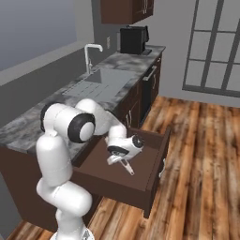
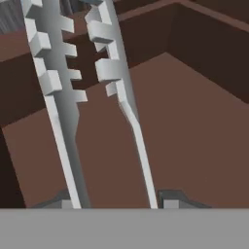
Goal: Pick the tongs from the drawer and place it on the counter.
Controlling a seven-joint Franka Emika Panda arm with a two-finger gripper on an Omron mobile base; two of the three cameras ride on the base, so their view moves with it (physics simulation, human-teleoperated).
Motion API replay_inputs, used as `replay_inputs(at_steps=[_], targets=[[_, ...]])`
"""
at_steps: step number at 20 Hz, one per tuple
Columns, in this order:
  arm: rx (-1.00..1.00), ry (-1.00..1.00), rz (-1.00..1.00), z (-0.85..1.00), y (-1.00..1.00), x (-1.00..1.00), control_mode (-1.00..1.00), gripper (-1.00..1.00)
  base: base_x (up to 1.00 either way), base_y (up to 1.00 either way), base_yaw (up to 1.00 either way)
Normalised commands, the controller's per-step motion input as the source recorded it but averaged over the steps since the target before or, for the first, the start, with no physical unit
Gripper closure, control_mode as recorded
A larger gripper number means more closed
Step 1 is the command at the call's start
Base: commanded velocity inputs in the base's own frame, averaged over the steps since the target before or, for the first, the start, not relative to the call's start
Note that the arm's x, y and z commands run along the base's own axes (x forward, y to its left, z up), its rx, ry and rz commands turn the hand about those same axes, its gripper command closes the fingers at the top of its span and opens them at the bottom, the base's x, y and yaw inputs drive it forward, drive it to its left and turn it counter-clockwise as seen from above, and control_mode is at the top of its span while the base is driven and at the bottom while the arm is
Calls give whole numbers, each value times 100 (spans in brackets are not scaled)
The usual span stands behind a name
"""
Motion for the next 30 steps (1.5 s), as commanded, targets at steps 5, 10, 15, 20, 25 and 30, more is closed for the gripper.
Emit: replay_inputs(at_steps=[5, 10, 15, 20, 25, 30], targets=[[0, -1, 13, 100, 63, 46, -100, 100, 0, 0, 0], [0, 0, 28, 100, 94, 53, -100, 100, 0, 0, 0], [-16, 0, 26, 62, 100, 24, -100, 100, 0, 0, 0], [-35, 16, 17, -51, 100, 11, -100, 100, 0, 0, 0], [-32, 12, 14, -97, 100, 0, -100, 100, 0, 0, 0], [-27, 9, 9, -98, 100, 2, -100, 100, 0, 0, 0]])
